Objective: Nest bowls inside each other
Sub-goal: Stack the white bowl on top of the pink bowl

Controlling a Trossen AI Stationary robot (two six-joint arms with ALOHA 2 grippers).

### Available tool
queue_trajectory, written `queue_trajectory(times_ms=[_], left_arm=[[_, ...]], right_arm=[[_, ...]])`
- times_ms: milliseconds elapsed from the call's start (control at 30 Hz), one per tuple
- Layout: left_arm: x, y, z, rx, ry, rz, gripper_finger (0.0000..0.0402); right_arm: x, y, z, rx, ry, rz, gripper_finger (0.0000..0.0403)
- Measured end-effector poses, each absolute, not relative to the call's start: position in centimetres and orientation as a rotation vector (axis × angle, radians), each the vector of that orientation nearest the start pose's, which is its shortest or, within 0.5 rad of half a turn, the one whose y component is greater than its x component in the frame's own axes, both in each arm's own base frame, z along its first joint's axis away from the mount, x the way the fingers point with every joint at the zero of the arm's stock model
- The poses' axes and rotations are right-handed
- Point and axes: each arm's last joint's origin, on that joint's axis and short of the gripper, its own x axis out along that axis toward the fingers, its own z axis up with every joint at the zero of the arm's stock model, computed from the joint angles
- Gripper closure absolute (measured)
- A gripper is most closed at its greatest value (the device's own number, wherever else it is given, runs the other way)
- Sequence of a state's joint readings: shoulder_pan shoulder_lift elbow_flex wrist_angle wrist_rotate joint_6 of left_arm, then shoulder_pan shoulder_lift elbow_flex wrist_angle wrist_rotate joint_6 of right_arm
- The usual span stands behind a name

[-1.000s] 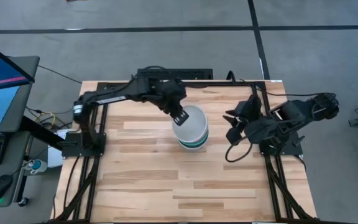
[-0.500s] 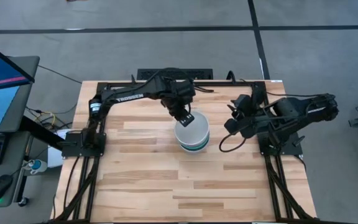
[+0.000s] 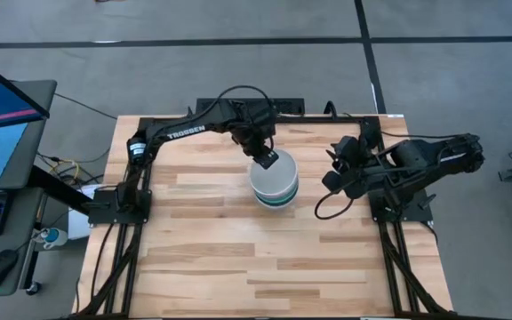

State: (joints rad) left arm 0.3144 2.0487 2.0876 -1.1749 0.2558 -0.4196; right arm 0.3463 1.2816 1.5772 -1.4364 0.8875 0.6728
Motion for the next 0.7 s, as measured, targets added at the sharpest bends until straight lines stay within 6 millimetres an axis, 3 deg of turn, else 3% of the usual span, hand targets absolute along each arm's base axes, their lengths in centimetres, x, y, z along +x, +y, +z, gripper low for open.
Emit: queue_trajectory(times_ms=[167, 300, 500, 600, 700], left_arm=[[40.6, 13.6, 33.3, -0.760, 0.979, 0.252, 0.0294], [40.1, 14.5, 36.5, -0.824, 0.863, 0.190, 0.0290], [38.4, 14.6, 42.8, -0.768, 0.596, 0.126, 0.0289], [37.0, 14.1, 44.5, -0.796, 0.549, 0.127, 0.0289], [35.6, 13.5, 44.7, -0.811, 0.615, 0.149, 0.0289]], right_arm=[[19.3, 4.5, 40.7, -0.080, 0.724, -0.742, 0.0291], [19.3, 4.4, 40.7, -0.081, 0.727, -0.748, 0.0291], [19.3, 4.4, 40.7, -0.120, 0.741, -0.735, 0.0291], [19.1, 4.3, 40.9, -0.114, 0.732, -0.733, 0.0291], [18.9, 4.3, 41.0, -0.110, 0.728, -0.733, 0.0291]])
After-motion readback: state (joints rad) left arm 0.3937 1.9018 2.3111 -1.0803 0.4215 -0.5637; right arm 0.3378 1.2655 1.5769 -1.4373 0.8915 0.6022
